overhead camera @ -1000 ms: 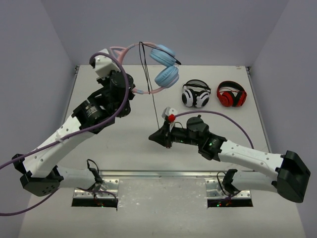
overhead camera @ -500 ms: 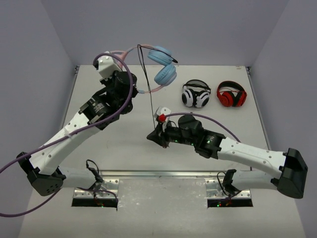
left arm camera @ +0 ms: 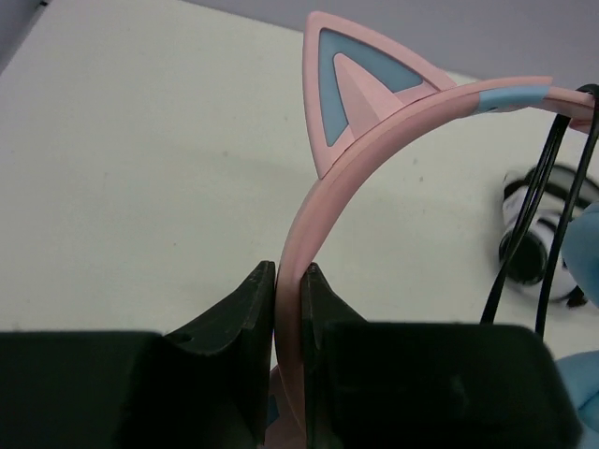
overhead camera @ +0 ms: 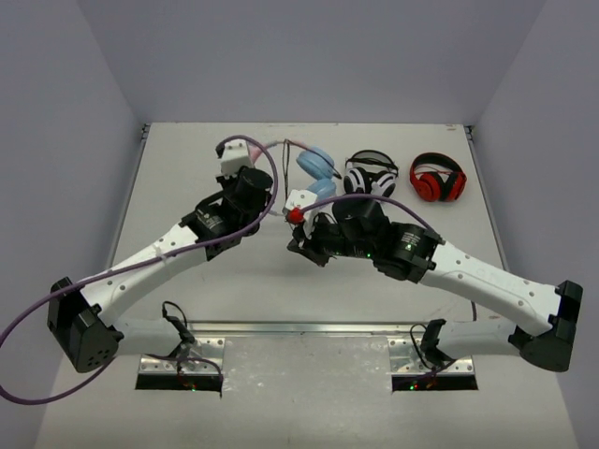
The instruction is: Wrap the headphones
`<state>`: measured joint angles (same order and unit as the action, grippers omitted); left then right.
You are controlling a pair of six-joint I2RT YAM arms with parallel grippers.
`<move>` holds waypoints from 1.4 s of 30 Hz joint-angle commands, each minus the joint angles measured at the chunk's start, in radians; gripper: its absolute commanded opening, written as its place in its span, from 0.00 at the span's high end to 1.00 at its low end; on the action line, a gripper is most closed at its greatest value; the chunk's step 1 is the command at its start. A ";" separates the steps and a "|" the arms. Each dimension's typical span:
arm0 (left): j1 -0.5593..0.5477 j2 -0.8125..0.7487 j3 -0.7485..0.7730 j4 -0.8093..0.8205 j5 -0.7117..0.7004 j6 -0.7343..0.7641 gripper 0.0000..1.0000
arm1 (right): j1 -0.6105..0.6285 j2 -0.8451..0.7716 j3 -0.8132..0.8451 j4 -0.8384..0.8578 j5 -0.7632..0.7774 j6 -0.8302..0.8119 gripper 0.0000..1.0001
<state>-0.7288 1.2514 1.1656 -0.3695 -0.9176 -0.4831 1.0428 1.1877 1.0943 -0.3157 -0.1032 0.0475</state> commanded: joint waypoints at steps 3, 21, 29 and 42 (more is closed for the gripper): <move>-0.024 -0.145 -0.257 0.288 0.261 0.089 1.00 | 0.002 0.046 0.171 -0.311 -0.003 -0.247 0.99; -0.057 -0.314 -0.440 0.141 0.606 0.031 1.00 | -0.150 0.156 0.164 -0.274 0.262 -0.337 0.89; -0.057 -0.308 -0.405 0.067 0.606 0.066 1.00 | -0.174 0.197 0.177 -0.149 0.471 -0.351 0.87; -0.057 -0.348 -0.357 0.040 0.652 0.098 0.99 | -0.276 0.291 0.154 -0.143 0.379 -0.331 0.79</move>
<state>-0.7738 0.9409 0.7418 -0.3599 -0.3286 -0.4057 0.7986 1.4761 1.2346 -0.5308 0.2764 -0.2661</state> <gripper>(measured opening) 0.118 0.202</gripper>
